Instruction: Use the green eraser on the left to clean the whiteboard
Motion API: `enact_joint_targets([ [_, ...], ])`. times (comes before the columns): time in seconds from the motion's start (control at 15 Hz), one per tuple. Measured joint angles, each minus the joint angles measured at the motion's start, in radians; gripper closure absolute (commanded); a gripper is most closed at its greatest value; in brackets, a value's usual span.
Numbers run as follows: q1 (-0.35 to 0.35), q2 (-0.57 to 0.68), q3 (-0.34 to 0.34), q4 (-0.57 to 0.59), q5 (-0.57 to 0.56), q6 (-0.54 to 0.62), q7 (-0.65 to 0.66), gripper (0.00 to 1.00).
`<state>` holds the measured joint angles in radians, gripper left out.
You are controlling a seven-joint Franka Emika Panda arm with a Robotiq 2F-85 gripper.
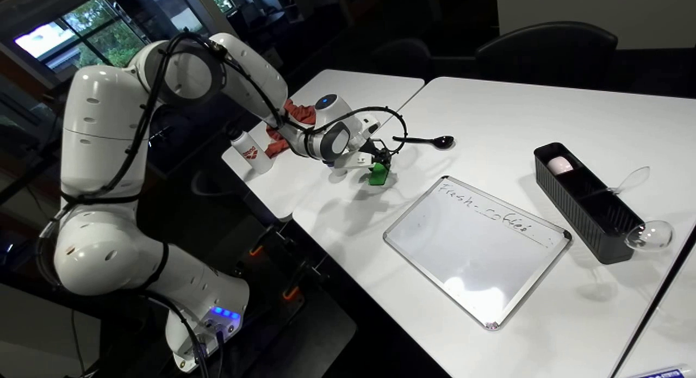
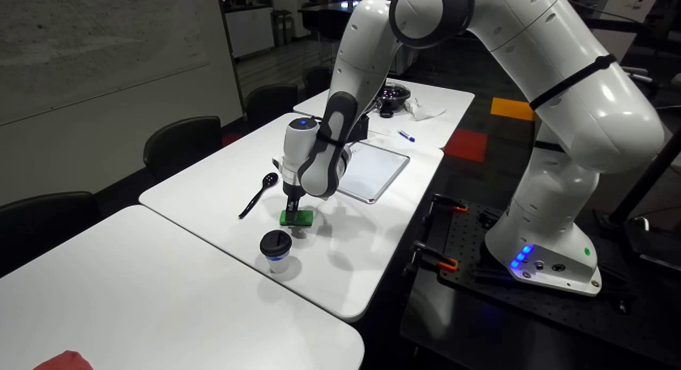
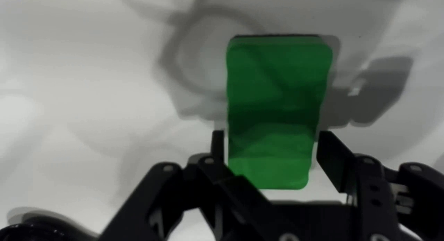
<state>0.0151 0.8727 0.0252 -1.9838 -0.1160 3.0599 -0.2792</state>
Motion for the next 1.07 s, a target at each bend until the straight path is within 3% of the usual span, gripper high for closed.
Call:
enact_joint_targets([
  [0.47,0.068,-0.085,-0.076,0.017,-0.007,-0.131,0.05,0.0],
  [1.07,-0.041,-0.424,-0.023,-0.084,0.005,-0.436,0.049,0.0],
])
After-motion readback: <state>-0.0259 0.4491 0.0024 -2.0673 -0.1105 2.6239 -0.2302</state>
